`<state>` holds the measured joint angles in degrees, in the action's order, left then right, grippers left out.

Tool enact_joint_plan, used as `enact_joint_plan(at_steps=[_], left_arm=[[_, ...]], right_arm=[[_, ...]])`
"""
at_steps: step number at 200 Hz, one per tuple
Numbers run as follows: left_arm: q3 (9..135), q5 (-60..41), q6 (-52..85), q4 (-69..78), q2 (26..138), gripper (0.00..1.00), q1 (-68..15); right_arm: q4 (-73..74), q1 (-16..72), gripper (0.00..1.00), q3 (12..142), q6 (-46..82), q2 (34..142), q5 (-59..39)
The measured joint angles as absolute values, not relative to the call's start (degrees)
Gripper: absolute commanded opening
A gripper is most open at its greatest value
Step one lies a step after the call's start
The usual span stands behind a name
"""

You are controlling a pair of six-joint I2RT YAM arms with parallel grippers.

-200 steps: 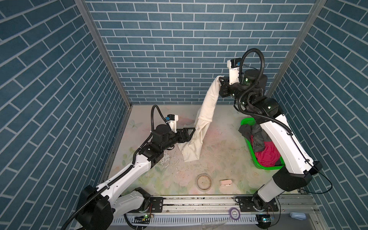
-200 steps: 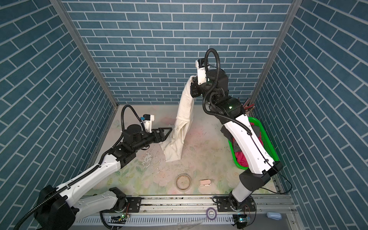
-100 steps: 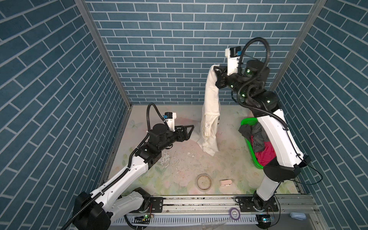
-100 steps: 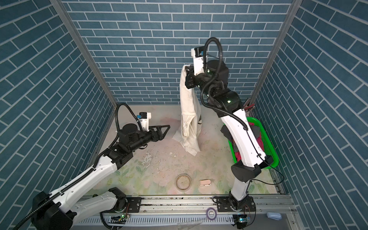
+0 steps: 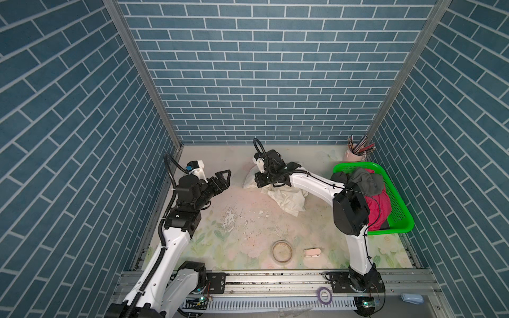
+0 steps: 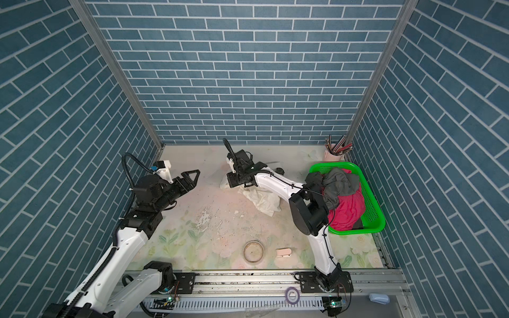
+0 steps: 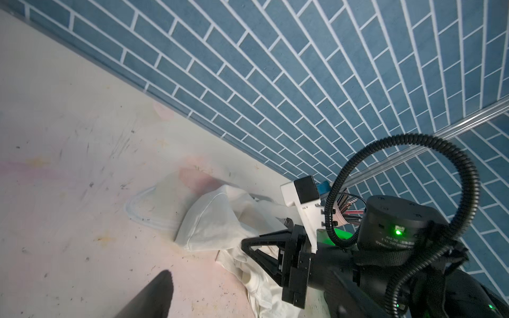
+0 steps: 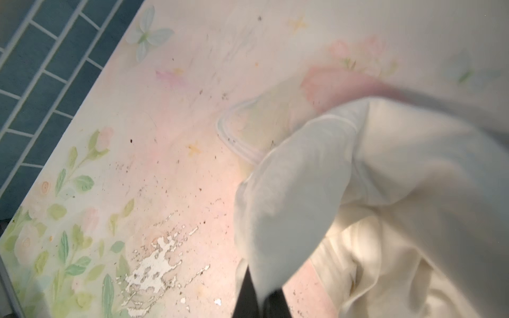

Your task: Fold and stack the t-shirts

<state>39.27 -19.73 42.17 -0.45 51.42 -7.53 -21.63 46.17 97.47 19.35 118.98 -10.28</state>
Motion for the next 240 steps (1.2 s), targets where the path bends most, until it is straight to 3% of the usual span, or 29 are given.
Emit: enact_joint_plan(at_steps=[32,88,137,203,240], left_arm=[[35.6,-23.1,45.4,2.4,55.1,0.88,-8.3],[33.0,-21.9,52.7,10.5,61.2,0.88,-20.4],[30.3,-18.4,59.8,16.8,70.4,0.88,-27.2],[34.2,-15.6,65.6,20.9,87.1,0.84,-31.7],[36.9,-11.5,66.5,22.8,92.7,0.73,-31.9]], right_arm=[[-21.3,46.0,0.54,93.1,19.6,115.9,-11.2],[-18.3,40.9,0.81,80.0,19.7,97.3,-8.8],[-11.9,33.5,0.87,63.5,20.8,83.3,-5.6],[-9.0,32.8,0.89,54.5,21.3,80.0,-5.3],[-6.6,32.2,0.92,51.5,22.2,77.4,-5.4]])
